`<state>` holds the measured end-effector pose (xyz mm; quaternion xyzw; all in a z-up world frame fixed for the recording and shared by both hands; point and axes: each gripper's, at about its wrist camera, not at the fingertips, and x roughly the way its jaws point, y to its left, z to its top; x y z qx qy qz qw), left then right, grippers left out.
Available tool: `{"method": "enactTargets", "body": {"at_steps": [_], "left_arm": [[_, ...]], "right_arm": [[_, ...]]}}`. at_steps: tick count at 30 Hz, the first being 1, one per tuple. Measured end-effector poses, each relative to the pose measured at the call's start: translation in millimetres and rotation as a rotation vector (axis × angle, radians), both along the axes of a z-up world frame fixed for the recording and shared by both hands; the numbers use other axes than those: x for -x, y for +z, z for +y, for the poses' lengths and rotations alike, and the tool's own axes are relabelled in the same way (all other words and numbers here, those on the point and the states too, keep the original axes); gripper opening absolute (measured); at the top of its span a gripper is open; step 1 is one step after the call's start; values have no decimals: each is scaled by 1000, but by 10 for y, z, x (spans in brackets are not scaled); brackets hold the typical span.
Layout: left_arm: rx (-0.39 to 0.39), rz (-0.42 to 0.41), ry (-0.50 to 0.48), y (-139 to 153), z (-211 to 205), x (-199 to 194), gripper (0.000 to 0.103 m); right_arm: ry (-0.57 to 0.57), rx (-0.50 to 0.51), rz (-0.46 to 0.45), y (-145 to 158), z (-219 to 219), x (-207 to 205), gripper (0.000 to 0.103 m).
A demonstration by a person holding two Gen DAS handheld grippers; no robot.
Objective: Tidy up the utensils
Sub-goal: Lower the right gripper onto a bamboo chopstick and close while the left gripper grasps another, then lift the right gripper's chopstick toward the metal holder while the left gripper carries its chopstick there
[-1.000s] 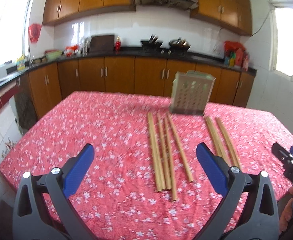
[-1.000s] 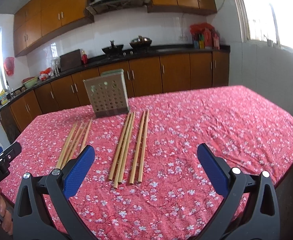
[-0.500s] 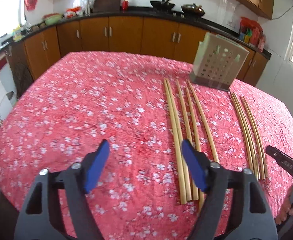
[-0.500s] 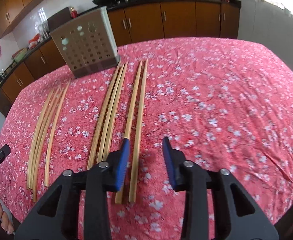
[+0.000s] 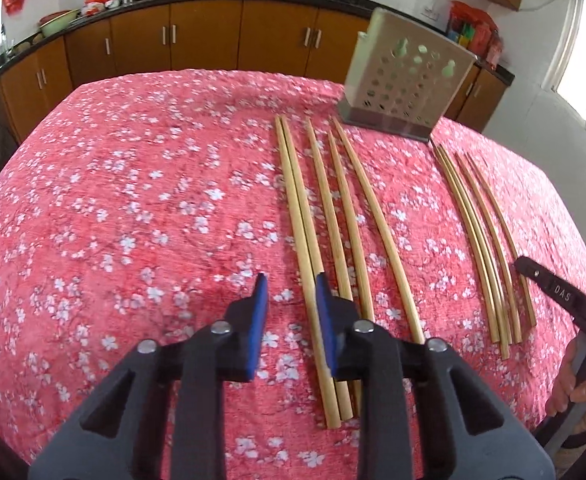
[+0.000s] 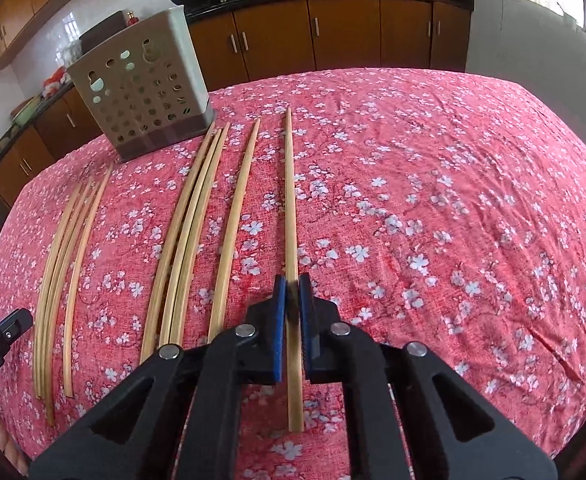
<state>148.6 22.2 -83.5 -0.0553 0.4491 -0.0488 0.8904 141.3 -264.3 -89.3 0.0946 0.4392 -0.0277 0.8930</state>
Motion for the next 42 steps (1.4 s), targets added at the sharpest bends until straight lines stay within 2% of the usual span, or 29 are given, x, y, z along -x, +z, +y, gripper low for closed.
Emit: {"method": "enactTargets", "body": {"at_steps": [8,11,12,16,20,25,34,42], "left_arm": [[-71,36,-30,-62,-101,-52,19],[-104,28,-34,-66,-139,-62,15],[-107,27,-30,-68,-138,-70,9],[-131,25,-10,-71,-71,-228,8],[-141,11,30,-64,143,-501,8],[-106,-17,39,-59,356,-705,8],[-67,-42,33,-56,401,-567,9],[-116,-43,21,-77,354,-473,9]], "right_arm": [[9,41,-4,-14,55,-44,8],[19,42,0,-20,77,-63,8],[21,43,-1,-26,84,-64,8],[46,58,-11,-40,81,-121,8],[16,41,-10,-41,-65,-306,8],[-32,38,-21,-56,-275,-529,8],[-25,60,-45,-53,-296,-504,8],[-6,75,-44,-32,-227,-372,8]]}}
